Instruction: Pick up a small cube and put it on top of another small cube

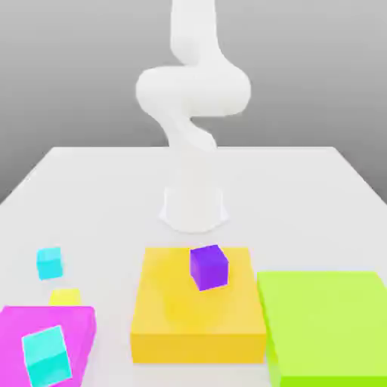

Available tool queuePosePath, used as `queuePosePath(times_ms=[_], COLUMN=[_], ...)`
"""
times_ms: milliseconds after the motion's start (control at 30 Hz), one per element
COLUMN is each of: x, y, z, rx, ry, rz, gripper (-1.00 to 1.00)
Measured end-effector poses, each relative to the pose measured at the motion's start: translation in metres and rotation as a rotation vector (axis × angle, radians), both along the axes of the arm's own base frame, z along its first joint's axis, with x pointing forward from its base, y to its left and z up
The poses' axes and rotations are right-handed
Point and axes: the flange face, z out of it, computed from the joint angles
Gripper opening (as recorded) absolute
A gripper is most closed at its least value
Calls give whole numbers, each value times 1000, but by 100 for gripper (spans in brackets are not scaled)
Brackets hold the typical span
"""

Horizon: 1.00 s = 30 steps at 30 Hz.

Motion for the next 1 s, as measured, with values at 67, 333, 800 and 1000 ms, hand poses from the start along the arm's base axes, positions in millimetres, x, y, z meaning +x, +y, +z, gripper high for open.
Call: queuePosePath(times_ms=[67,333,800,1000], x=[25,76,-7,-29], y=[-20,-83,-193,-212], z=[-41,-211,-453,-496], rx=[24,79,-40,-97], ry=[64,289,657,712], rz=[32,102,79,73], gripper=[0,0,0,0])
